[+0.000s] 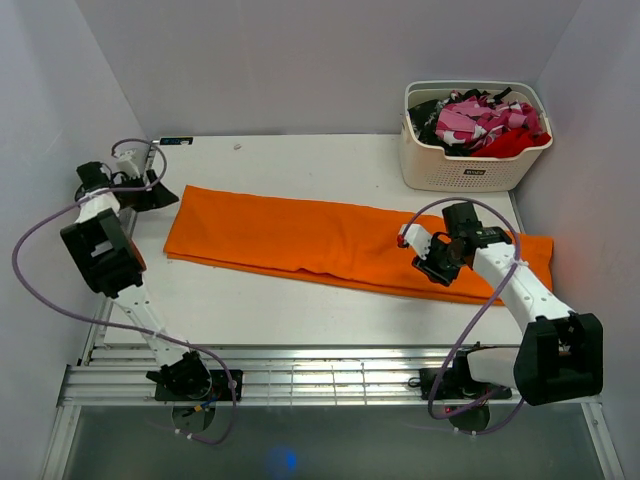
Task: Fold and stack the trousers
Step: Fold the trousers
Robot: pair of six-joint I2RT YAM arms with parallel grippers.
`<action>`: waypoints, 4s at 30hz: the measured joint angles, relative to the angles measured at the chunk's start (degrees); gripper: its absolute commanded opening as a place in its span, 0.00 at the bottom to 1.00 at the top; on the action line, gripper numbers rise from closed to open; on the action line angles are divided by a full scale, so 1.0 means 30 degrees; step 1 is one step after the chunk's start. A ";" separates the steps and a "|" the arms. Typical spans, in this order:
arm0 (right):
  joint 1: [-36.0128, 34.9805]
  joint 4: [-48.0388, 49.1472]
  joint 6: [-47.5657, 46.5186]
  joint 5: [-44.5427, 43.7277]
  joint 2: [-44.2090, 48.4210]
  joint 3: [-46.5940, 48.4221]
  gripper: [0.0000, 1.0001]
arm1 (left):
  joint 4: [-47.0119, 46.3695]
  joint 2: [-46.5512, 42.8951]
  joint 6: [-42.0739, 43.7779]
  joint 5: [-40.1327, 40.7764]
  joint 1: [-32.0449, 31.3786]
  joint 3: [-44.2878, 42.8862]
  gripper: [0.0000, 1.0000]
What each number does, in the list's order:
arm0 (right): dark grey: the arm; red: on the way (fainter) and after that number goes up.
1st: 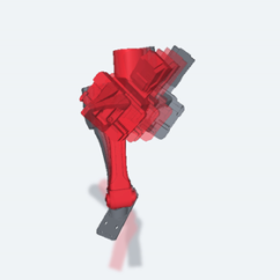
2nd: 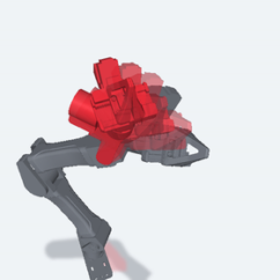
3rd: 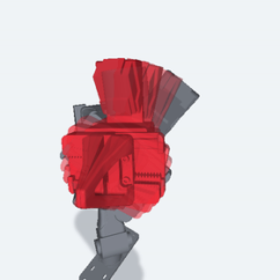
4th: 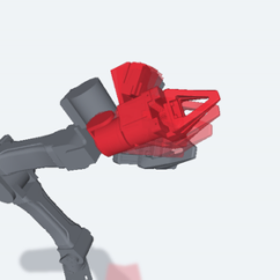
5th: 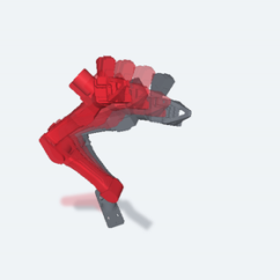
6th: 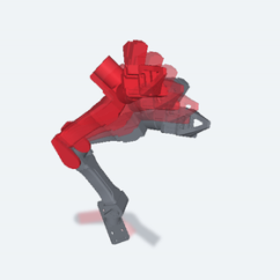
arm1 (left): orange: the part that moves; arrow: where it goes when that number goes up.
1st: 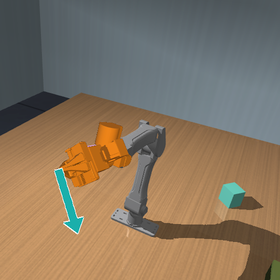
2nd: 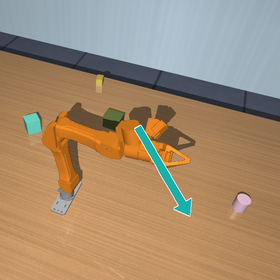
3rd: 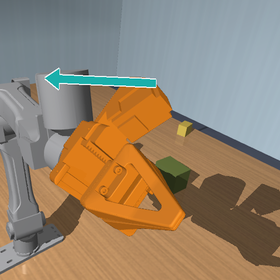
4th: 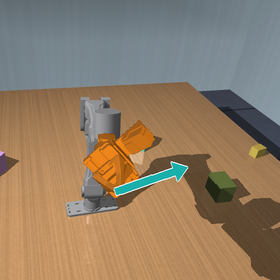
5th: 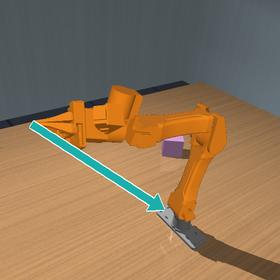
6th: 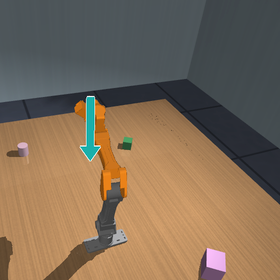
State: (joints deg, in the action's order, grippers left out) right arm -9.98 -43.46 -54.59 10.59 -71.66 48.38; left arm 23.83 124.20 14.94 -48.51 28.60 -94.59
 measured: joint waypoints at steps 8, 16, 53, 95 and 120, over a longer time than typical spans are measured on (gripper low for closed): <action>-0.5246 0.0517 0.2601 -0.0189 -0.0284 0.0488 0.36 | 0.3220 -0.8633 0.0233 -0.0947 0.2747 0.7198 0.98; -0.8976 0.3067 0.5173 -0.1698 -0.3789 0.1071 0.36 | 0.3140 -0.8947 -0.2331 -0.2098 0.3257 1.1300 0.98; -1.1489 0.6645 0.7133 -0.5064 -0.4561 0.0029 0.08 | -0.3650 -0.7125 -0.9260 -0.0248 0.3810 1.3624 0.98; -1.1489 0.6411 0.7060 -0.5399 -0.4401 -0.0430 0.08 | -0.2295 -0.9639 -0.8969 -0.2062 0.4269 1.4739 0.98; -1.1438 0.6331 0.6819 -0.5421 -0.3752 -0.0780 0.08 | -0.5967 -0.8014 -1.1650 -0.1180 0.4320 1.5628 0.98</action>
State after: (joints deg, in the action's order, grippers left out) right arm -44.29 -24.47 -34.13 -5.67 -82.91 46.04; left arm 5.93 100.16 -20.01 -52.05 41.56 -47.70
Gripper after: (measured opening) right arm 0.081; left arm 0.976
